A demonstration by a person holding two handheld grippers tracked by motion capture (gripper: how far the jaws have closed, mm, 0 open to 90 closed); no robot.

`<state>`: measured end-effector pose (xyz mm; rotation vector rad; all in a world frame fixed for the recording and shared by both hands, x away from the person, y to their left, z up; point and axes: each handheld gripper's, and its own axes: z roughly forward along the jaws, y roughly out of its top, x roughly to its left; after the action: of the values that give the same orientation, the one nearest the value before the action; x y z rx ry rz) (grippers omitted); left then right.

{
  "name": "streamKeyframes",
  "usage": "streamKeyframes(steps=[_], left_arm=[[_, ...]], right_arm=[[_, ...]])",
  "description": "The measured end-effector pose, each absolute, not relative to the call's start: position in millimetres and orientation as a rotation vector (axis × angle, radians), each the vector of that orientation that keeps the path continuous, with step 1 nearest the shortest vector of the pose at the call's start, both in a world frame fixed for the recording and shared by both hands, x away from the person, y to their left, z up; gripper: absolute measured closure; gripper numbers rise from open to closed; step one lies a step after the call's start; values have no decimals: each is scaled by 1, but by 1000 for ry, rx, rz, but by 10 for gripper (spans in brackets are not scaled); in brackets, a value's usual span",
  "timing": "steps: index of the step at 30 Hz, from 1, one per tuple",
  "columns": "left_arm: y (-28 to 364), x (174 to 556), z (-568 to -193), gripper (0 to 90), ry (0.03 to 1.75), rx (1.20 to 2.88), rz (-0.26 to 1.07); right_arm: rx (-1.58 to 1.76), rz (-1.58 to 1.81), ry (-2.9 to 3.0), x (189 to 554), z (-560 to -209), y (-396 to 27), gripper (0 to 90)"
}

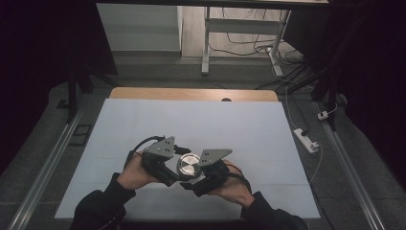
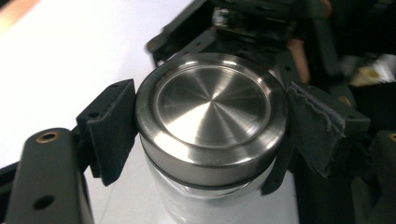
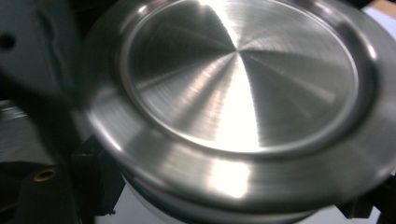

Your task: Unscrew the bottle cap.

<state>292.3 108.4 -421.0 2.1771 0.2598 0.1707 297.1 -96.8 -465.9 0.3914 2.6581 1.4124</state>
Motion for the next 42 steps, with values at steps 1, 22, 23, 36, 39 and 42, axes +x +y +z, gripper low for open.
streamKeyframes(steps=[1,22,23,36,39,42], left_arm=[[105,291,-422,206,291,2181,206],[94,290,-428,187,480,2186,265],[94,290,-429,192,485,2179,259],[113,292,-419,197,419,2119,129],[120,291,-410,148,392,2136,189],[124,292,-409,101,337,2145,182]], right_arm=[[423,1395,2645,298,-466,-97,153],[581,1280,2555,306,-472,-101,153],[582,1284,2552,307,-472,-101,153],[613,1317,2518,310,-467,-108,153],[611,1344,2521,312,-466,-111,153],[583,1374,2555,311,-465,-111,153]])
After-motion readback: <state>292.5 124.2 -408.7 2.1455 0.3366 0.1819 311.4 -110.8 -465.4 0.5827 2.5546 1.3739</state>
